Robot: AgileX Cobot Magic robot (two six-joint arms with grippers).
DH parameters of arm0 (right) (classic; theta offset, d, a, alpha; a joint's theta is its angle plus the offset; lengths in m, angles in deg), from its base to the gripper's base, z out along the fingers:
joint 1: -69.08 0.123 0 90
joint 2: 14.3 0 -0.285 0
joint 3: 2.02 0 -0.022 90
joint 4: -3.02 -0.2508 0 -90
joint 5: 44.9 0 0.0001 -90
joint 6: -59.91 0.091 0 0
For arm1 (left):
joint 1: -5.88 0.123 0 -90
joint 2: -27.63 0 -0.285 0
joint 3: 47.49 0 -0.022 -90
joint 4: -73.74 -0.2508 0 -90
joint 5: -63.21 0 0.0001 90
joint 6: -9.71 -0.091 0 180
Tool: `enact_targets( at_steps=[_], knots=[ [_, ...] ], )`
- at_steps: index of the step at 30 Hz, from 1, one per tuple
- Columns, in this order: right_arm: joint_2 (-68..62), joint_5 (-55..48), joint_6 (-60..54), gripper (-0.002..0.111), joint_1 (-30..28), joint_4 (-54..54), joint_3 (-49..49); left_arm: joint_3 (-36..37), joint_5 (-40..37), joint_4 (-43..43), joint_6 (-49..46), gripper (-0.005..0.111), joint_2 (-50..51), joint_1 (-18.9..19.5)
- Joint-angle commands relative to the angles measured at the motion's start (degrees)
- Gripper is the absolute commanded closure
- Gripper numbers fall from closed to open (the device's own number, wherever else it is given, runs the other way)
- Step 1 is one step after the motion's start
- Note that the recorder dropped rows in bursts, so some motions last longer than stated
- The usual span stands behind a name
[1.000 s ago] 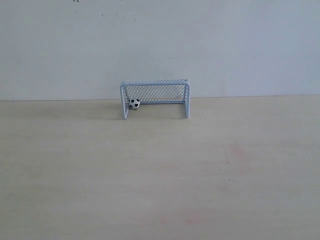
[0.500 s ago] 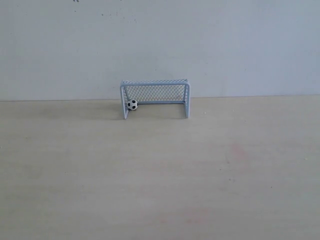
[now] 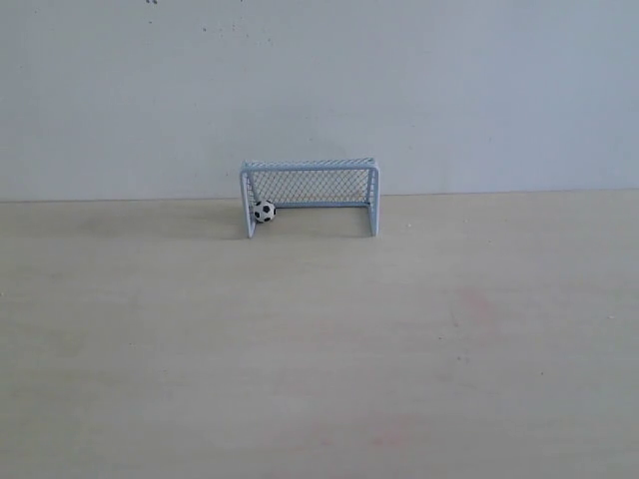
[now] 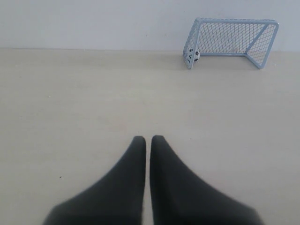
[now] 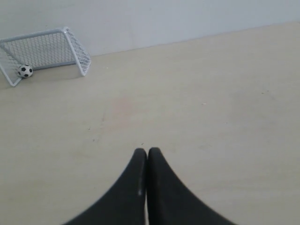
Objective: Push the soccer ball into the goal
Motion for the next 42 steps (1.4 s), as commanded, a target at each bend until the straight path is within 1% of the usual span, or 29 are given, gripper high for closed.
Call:
enact_targets(
  at_steps=[1,14,19,21,42],
  knots=[
    [0.23,0.19,-12.49,0.109,-0.2,-6.67,0.07,0.22,0.09,-0.05,0.01,0.102,-0.06,0.0],
    [0.23,0.19,-12.64,0.109,-0.2,-7.42,0.07,0.22,0.09,-0.05,0.01,0.102,-0.06,0.0],
    [0.23,0.1,-12.64,0.109,-4.16,-7.42,0.07,0.22,0.09,-0.05,0.01,0.102,-0.06,0.0],
    [0.23,0.1,-12.51,0.109,-4.76,-7.42,0.07,0.22,0.09,-0.05,0.01,0.102,-0.06,0.0],
    [0.23,0.23,-12.51,0.109,-4.76,-7.42,0.07,0.22,0.09,-0.05,0.01,0.102,-0.06,0.0]
  ],
)
